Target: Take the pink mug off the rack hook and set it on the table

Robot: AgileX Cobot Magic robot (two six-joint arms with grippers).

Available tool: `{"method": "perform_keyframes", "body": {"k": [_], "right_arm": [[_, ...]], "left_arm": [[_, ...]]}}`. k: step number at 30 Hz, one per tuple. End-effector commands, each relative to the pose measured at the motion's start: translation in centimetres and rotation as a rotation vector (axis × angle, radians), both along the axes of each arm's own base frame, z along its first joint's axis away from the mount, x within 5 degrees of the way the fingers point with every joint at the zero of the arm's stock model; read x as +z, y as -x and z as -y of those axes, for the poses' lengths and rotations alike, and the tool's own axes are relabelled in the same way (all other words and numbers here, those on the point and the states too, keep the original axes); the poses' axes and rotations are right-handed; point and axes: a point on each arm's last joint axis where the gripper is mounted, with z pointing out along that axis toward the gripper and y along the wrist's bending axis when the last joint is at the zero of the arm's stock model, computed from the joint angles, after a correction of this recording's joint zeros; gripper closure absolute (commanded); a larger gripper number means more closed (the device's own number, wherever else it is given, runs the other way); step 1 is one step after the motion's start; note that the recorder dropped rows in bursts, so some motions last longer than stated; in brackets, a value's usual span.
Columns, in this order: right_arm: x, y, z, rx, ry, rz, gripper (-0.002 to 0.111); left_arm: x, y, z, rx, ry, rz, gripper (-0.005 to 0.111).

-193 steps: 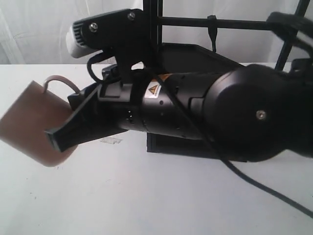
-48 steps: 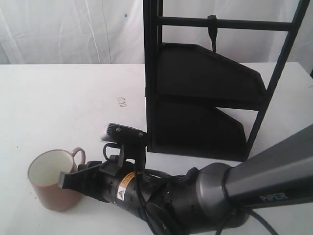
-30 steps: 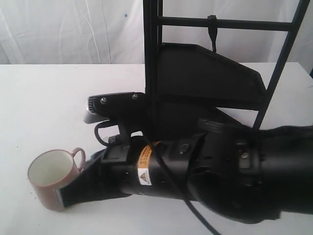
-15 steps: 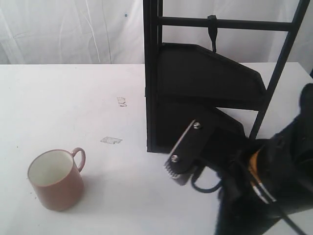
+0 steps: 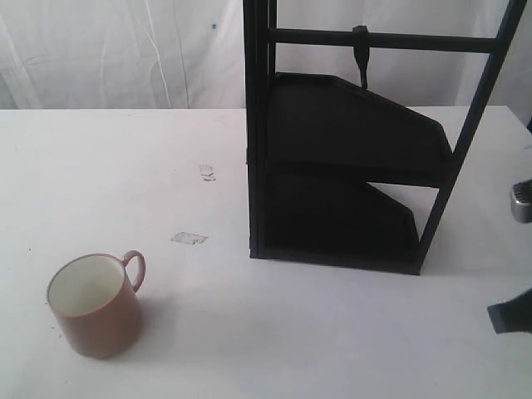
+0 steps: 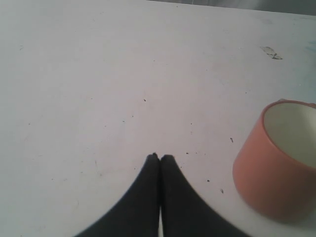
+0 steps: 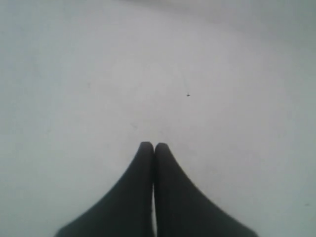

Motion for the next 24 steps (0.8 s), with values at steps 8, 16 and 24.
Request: {"method": "perform_keyframes", "body": {"k": [8,16,24], "right_arm": [[1.0,3.2,-0.1,-0.118,-0.472,0.371,0.108],[2.0,5.1,0.5,-0.158,-0.561,0.462,0.108],[2.8,9.2,3.8,-0.276,-0.328,0.653,0.108]], "left_arm": [[0.0,0.0,0.0,-0.003,-0.002,0.005,0.107],[0.0,0.0,0.0,-0.003,-0.002,0.005,0.107],[0.0,0.0,0.0,-0.003,-0.002,0.005,0.107]]}}
